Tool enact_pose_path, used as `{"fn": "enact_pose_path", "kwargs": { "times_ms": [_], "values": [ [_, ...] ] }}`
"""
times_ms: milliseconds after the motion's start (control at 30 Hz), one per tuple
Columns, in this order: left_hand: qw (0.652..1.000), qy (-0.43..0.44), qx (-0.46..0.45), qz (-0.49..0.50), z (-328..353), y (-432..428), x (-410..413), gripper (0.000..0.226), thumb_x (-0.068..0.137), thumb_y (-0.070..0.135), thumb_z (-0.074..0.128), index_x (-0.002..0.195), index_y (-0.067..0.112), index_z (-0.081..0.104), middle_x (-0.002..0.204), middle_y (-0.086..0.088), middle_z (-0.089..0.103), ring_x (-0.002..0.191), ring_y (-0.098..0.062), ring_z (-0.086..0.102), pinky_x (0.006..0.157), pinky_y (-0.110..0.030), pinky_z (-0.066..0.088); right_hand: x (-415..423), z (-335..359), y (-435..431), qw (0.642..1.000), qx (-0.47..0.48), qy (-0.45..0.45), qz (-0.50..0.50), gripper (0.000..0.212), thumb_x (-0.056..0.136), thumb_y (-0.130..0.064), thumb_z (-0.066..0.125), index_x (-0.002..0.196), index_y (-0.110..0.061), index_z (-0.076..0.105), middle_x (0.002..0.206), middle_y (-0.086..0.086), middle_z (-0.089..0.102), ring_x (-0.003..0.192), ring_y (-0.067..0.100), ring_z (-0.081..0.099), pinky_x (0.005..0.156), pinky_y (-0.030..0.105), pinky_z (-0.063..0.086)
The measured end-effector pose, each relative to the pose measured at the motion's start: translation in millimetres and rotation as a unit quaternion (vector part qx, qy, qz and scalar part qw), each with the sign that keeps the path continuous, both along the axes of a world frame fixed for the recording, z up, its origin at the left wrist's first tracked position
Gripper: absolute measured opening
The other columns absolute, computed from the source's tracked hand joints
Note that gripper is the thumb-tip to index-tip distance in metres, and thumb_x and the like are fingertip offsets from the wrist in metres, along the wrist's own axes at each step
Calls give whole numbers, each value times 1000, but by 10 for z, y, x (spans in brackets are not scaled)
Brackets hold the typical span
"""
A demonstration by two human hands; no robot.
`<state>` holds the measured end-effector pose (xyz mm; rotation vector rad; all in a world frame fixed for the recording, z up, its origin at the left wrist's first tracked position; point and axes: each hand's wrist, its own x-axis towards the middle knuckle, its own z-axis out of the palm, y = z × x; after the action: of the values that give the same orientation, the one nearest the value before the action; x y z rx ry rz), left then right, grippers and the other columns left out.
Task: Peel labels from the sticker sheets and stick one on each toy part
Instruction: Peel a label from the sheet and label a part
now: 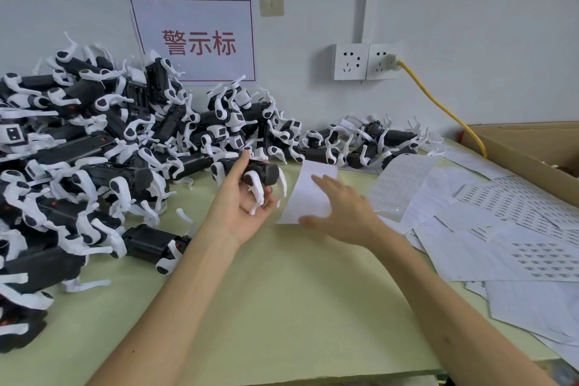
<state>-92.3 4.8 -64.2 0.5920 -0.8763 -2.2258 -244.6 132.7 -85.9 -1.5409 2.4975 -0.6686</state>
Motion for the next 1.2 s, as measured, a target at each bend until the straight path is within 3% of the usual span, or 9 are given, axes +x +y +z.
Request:
{"fn": "enact_pose_path", "kwargs": {
  "times_ms": [67,167,233,300,367,600,800,967,1200],
  "values": [
    [1000,11,-3,-1,-1,-19,5,33,71,45,81,82,15,74,82,-4,69,60,-15,57,55,-23,49,41,-69,-27,997,76,22,27,91,85,-66,64,160,-35,22,169,-6,17,154,18,20,120,45,17],
    [999,-8,-51,-2,7,-4,-2,34,75,47,78,81,17,65,74,-3,66,59,-17,60,51,-24,44,76,-88,-46,997,69,21,21,52,92,-56,60,140,-36,55,150,-10,51,140,20,44,113,42,31],
    [998,-20,-53,11,8,12,1,32,71,42,82,84,17,67,75,-4,68,62,-18,65,48,-25,47,88,-53,-46,1000,20,1,-2,22,97,-42,53,103,-27,68,113,-2,69,110,29,61,90,39,48],
    [999,-27,-39,21,14,25,15,28,73,35,84,86,17,67,73,-4,67,61,-18,65,45,-26,48,92,1,-35,996,-67,-43,-39,33,100,-35,49,72,-20,54,73,2,59,76,31,56,59,34,41],
    [999,-26,-30,22,13,25,28,26,79,31,82,91,15,66,77,-5,69,62,-19,65,45,-27,49,89,77,-10,971,-199,-113,-73,35,100,-28,53,68,-12,52,63,3,50,65,26,47,54,36,35],
    [982,-86,-167,2,46,122,21,32,59,43,85,83,24,77,110,-1,75,90,-16,66,85,-35,48,6,315,92,795,-429,-430,3,8,95,-14,68,101,-16,73,89,6,74,73,20,68,65,30,58],
    [962,-13,-264,-73,69,222,47,20,70,35,77,86,24,80,108,4,73,90,-16,66,82,-33,51,4,297,101,807,-431,-404,-1,10,94,-10,69,98,-19,72,91,6,73,80,19,66,70,33,54],
    [952,1,-279,-121,95,278,71,56,72,42,72,125,27,75,126,12,69,85,-16,67,68,-21,53,48,283,98,829,-440,-345,26,36,86,-1,72,110,-27,65,108,-1,70,85,7,67,68,20,54],
    [953,25,-244,-176,122,308,117,62,75,38,71,134,21,68,95,-12,53,69,-18,67,41,-14,46,94,250,100,897,-409,-165,26,48,82,-1,75,122,-24,65,120,-8,55,109,4,54,86,20,46]
  ]
}}
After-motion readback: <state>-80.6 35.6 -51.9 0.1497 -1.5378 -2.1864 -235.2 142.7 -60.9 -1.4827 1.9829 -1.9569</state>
